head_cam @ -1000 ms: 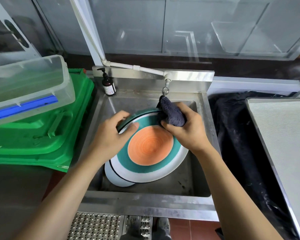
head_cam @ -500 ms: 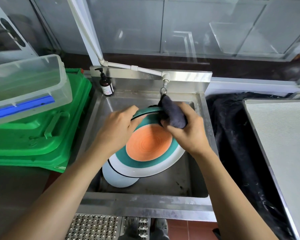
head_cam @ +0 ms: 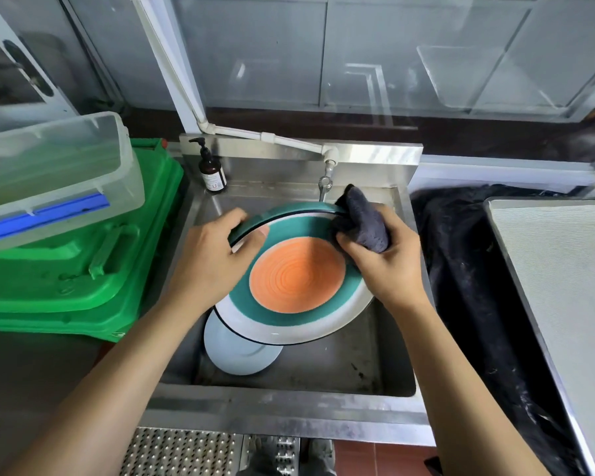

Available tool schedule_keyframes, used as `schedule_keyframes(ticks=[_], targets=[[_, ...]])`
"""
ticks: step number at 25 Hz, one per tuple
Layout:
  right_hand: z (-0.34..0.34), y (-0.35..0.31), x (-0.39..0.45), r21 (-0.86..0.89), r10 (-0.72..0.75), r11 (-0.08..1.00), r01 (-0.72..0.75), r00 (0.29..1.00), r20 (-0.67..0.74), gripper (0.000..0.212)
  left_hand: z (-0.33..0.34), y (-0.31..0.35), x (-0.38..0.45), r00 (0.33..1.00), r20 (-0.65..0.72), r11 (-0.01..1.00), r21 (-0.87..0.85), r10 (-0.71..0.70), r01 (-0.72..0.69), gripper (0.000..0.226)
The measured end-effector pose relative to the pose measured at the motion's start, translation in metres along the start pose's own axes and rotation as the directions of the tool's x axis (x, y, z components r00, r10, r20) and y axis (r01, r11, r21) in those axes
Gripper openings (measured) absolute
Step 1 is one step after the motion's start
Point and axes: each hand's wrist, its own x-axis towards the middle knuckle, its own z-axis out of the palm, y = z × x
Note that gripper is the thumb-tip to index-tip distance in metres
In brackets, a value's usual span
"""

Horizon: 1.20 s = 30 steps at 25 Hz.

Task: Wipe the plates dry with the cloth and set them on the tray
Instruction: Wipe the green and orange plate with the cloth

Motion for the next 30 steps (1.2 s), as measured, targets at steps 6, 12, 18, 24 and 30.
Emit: schedule_keyframes(ticks=[6,12,18,24,30], targets=[[0.022,-0.023,0.001,-0.303,-0.237,0.906,0.297,0.946,0.220,0.038,0.006,0.028,0.022,0.947,0.313,0.969,0.201,0.075,-0.143,0.018],[0.014,-0.006,-0.001,-0.210,-0.187,0.951,0.228,0.962,0.200,0.040,0.016,0.024,0.011,0.963,0.180,0.960,0.161,0.200,-0.230,0.019],[0.003,0.013,-0.002,0.235,0.114,0.968,-0.085,0.987,-0.113,0.025,0.003,0.007,0.001,0.985,-0.137,0.994,-0.014,0.101,-0.104,0.026],[0.004,0.008,0.005,0.243,0.176,0.956,-0.166,0.984,-0.022,0.033,0.000,-0.001,-0.004,0.997,-0.059,0.994,-0.102,-0.047,0.041,0.037],[0.022,-0.018,0.008,-0.186,-0.180,0.958,0.218,0.964,0.197,0.038,0.000,0.031,0.021,0.974,0.221,0.983,0.164,0.043,-0.081,0.019]])
